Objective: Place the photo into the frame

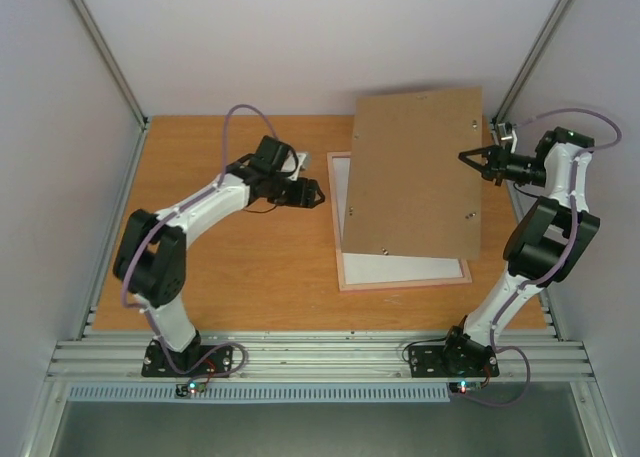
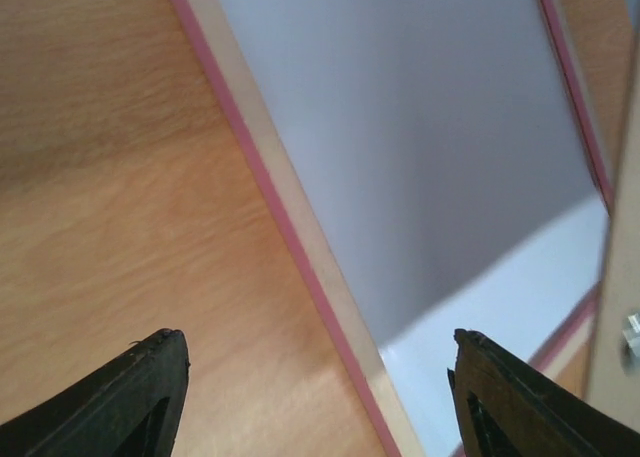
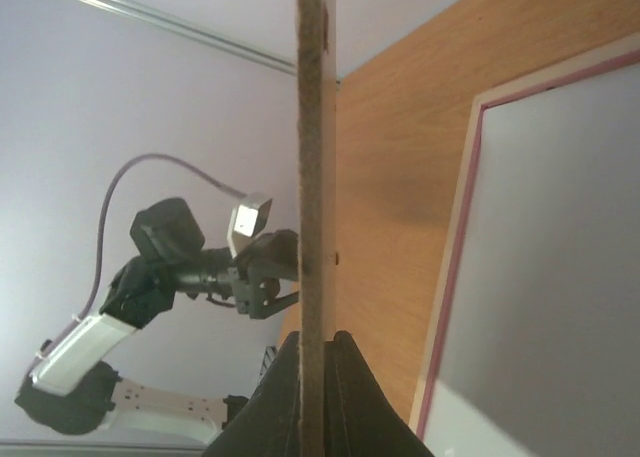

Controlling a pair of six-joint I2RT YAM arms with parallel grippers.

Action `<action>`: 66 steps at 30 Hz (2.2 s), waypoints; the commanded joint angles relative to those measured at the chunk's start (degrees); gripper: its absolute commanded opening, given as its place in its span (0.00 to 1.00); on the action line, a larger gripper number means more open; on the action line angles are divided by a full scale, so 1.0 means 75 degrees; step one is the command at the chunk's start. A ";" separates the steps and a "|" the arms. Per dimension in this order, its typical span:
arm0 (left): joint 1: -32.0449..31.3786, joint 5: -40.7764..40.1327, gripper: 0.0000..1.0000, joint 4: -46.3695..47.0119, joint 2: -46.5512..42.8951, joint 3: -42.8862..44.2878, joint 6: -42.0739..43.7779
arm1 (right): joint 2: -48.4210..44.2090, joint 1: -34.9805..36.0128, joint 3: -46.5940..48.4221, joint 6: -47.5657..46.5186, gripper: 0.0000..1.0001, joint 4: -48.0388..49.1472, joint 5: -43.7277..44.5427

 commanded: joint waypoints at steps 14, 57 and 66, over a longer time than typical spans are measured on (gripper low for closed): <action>-0.1179 -0.1578 0.72 -0.0573 0.3118 0.2444 -0.0023 | -0.0260 0.0057 0.0272 0.0910 0.01 -0.0641 0.0443; -0.1165 -0.1985 0.74 0.0289 0.2565 0.1747 0.0246 | 0.0324 0.0277 0.0048 0.1198 0.01 0.0537 0.1393; -0.1325 -0.2991 0.72 -0.0153 0.3551 0.2479 0.0409 | 0.0307 0.0257 0.0185 0.1297 0.01 0.0619 0.1425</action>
